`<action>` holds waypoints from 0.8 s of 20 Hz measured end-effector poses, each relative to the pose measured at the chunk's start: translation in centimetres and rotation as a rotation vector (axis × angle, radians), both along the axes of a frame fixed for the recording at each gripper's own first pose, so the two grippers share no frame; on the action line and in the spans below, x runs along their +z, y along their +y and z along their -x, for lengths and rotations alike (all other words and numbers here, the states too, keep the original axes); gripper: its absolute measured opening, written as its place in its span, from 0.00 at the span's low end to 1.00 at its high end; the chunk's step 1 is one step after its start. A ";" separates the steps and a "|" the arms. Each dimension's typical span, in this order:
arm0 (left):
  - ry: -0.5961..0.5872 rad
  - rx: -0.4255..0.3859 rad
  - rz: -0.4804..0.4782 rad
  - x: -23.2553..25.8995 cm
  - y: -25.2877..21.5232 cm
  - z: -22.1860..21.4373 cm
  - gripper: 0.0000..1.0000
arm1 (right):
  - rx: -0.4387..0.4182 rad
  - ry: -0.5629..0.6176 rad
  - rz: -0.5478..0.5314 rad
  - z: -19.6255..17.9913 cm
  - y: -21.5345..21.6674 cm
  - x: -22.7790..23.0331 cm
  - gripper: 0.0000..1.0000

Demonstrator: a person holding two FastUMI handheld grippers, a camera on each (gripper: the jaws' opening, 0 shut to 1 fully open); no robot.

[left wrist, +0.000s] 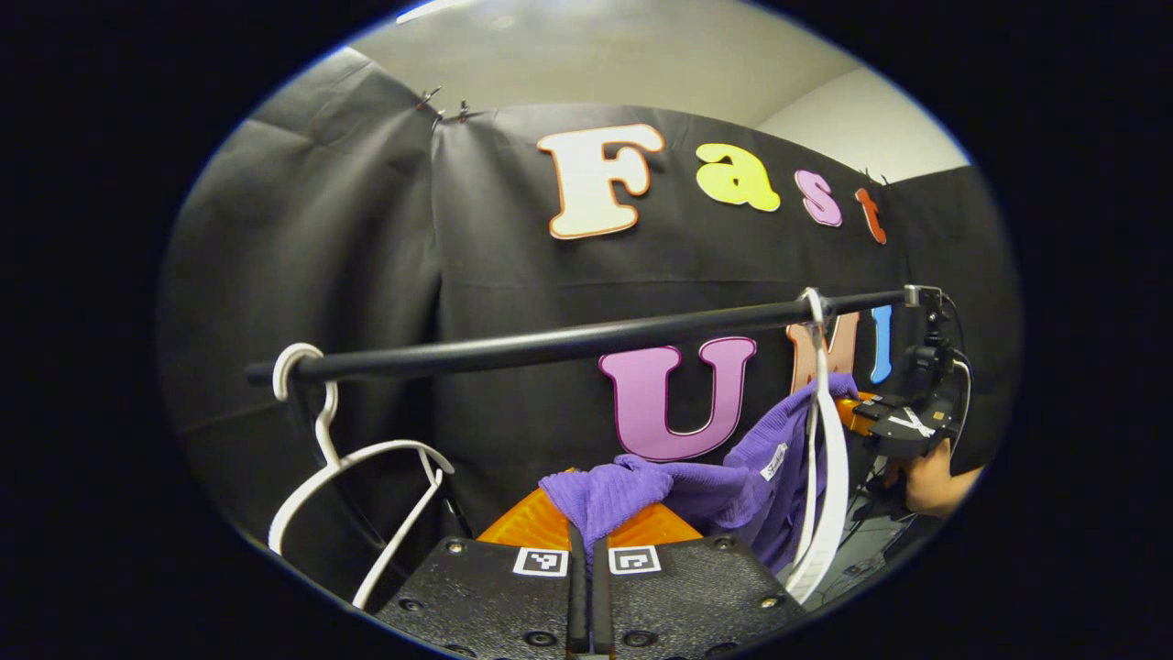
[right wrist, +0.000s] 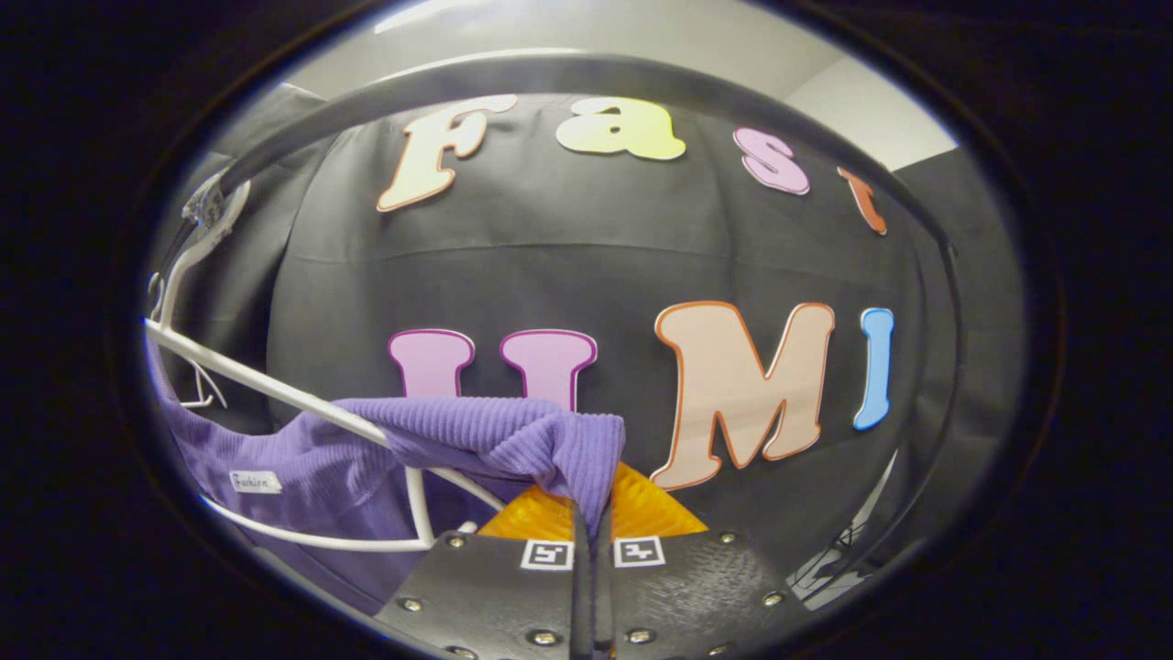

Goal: Grasp the clothes on the hanger with both hands and then place them into the laundry hamper below.

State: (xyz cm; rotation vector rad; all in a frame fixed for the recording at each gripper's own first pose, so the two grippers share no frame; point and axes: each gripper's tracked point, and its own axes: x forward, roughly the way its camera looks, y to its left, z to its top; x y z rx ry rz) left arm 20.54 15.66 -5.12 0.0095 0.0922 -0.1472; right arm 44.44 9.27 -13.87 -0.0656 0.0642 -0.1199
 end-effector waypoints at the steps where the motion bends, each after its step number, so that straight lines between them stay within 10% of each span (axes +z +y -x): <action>1: 0.005 0.003 -0.003 -0.7 0.3 -0.1 0.02 | 0.002 0.007 0.001 0.0 0.1 -0.6 0.02; 16: 0.077 -0.053 0.144 -7.8 0.9 -0.8 0.02 | -0.008 0.178 -0.173 -1.0 0.6 -8.3 0.02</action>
